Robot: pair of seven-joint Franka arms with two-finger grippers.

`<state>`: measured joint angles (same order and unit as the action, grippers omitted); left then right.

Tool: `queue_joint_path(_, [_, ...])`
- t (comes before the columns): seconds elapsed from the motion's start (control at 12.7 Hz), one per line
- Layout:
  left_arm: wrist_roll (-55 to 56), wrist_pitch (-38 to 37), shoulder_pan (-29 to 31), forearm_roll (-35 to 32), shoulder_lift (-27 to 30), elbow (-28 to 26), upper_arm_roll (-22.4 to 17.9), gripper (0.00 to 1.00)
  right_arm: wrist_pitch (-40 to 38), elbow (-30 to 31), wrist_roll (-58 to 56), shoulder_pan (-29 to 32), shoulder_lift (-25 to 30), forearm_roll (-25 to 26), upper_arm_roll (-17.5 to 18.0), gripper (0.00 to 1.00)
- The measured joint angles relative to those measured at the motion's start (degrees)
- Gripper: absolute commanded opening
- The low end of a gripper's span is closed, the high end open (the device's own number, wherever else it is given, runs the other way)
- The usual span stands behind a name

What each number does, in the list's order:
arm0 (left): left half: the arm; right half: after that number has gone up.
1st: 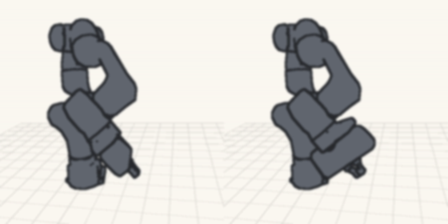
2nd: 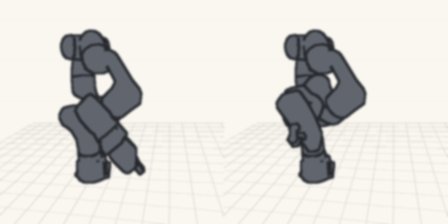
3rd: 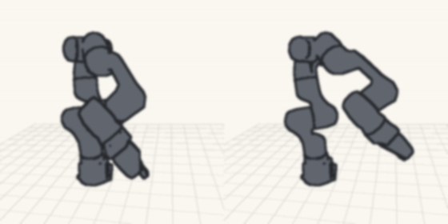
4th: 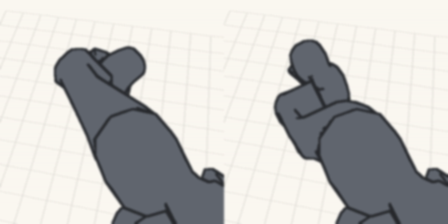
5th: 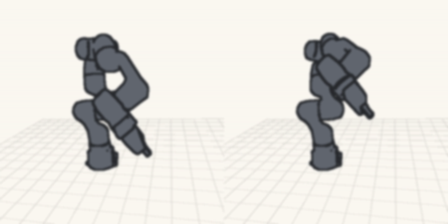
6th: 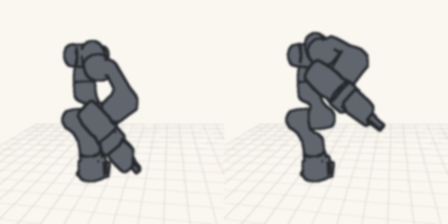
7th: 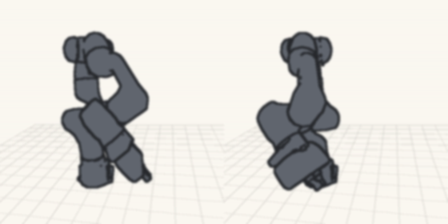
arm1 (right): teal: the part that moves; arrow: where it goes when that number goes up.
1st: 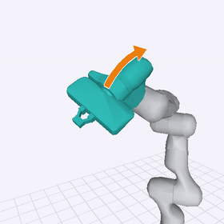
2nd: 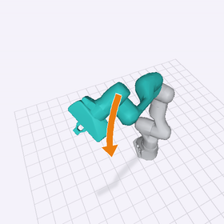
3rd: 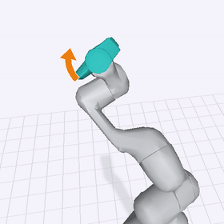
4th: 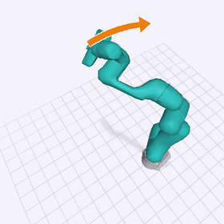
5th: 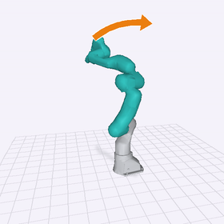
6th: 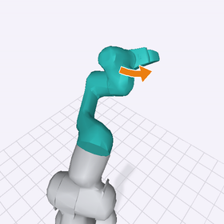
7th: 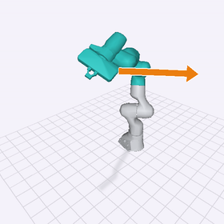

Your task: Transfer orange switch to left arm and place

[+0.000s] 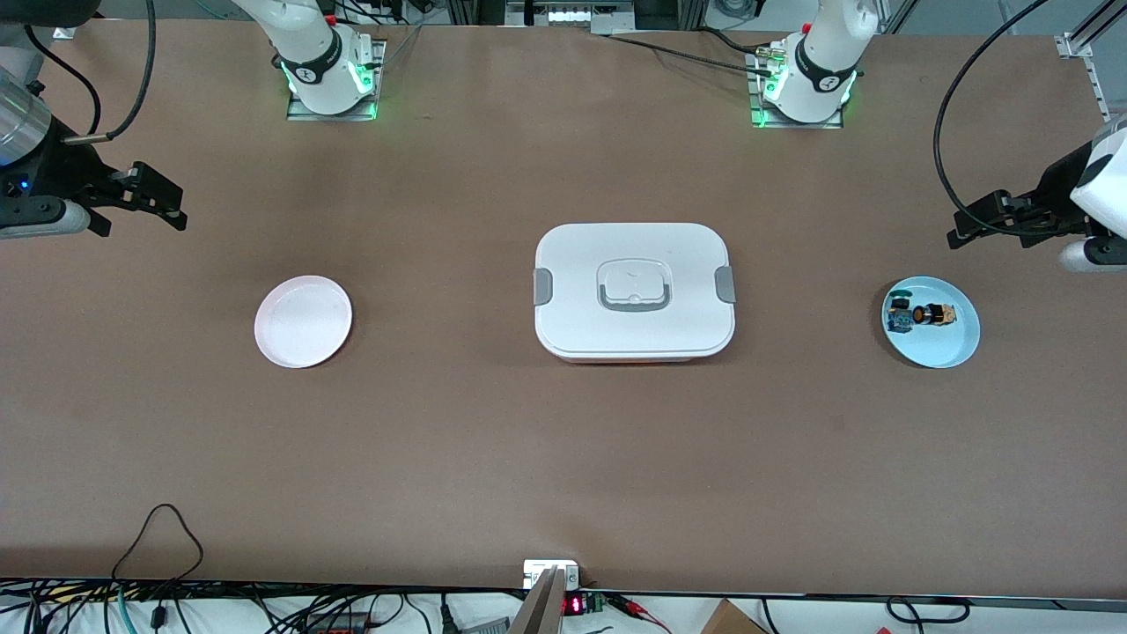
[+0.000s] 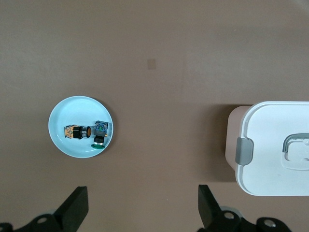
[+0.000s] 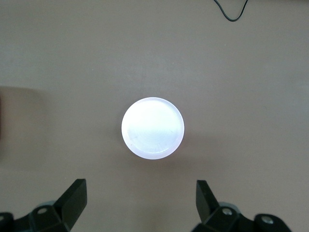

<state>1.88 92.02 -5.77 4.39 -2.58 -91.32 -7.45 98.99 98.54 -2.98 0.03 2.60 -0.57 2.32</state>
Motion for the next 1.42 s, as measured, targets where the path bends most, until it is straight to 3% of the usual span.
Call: queue_joint_path(1.42, [-0.5, -2.8, 1.3, 0.0, 0.7, 3.7, 0.0, 1.00, 0.0, 0.0, 0.0, 0.0, 0.0, 0.0, 0.0, 1.00])
